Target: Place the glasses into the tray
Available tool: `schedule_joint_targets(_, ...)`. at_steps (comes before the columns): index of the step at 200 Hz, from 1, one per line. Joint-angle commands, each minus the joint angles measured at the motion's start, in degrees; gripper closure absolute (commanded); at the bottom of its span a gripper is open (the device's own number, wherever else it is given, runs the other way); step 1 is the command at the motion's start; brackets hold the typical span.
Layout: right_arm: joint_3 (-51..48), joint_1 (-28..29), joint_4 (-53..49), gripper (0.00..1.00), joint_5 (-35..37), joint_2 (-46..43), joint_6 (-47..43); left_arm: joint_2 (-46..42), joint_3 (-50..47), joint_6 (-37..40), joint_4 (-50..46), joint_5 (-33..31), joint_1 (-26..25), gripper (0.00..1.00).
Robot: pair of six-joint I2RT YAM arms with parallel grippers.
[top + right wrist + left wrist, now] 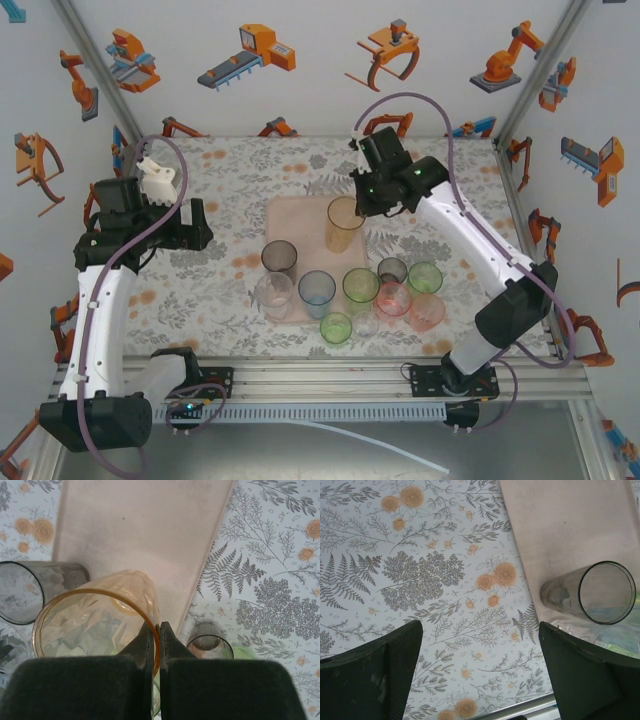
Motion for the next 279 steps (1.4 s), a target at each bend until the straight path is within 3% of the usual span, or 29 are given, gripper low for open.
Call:
schedule_joint_targets(1, 2.1, 3.2, -2.1, 0.97, 4.7, 2.4, -2.6, -0.4, 1.5, -0.3, -0.4, 1.0, 0.4, 0.10)
schedule_joint_targets(117, 3.8, 8.9, 0.4, 0.96, 6.8, 10.9, -1.6, -2.0, 0.4, -0.1, 0.1, 1.1, 0.4, 0.10)
schedule_joint_targets(279, -3.4, 9.4, 7.1, 0.95, 4.6, 12.0, 1.3, -2.4, -0.2, 0.0, 0.4, 2.4, 0.4, 0.10)
